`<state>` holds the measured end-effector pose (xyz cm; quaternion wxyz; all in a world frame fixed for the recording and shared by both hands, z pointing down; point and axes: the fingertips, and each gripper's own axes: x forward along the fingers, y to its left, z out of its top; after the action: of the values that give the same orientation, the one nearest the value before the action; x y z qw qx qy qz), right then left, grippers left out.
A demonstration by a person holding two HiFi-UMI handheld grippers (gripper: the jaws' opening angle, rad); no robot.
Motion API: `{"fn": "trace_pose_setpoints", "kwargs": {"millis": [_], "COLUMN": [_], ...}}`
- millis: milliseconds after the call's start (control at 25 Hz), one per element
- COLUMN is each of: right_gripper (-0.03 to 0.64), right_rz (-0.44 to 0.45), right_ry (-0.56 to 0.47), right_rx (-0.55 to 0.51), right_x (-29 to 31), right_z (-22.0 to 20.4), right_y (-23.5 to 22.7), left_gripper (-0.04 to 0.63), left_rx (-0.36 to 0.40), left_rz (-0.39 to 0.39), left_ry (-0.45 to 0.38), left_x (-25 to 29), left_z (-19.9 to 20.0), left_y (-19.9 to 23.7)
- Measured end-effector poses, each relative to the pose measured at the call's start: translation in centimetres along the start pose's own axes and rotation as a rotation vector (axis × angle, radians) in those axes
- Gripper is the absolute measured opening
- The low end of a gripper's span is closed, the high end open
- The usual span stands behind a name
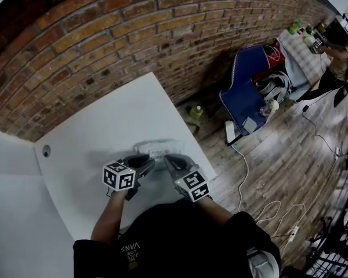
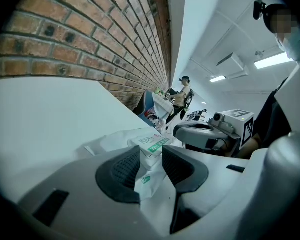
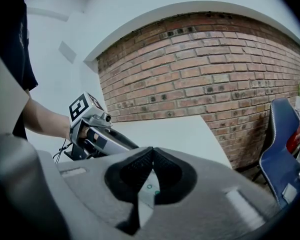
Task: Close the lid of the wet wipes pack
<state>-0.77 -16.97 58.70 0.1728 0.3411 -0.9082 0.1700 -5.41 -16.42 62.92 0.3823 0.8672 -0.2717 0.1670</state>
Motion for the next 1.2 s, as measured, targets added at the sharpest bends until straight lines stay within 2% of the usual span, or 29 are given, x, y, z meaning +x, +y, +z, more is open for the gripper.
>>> {"fn": "trace_pose_setpoints", "kwargs": {"millis": [680,1200], "right_gripper": [-0.002,-0.002], "right_rz": [0.022,0.008], "right_ry": [0.068,0.121], "right_rx": [-0.033,-0.109], "right_x": [2.2,2.9], "right_z": [-2.1,-3.0], "right_y": [0.5,0.8], "left_gripper": [0.150,0.150], "left_rx": [-0.038,-0.036], "left_rz": [0.041,0.056], "left_ry": [-0.019,-0.046], "left_x": [-0.4,-1.3], "left_z": [-0.7,-1.2], "left_y": [0.5,0.2]}}
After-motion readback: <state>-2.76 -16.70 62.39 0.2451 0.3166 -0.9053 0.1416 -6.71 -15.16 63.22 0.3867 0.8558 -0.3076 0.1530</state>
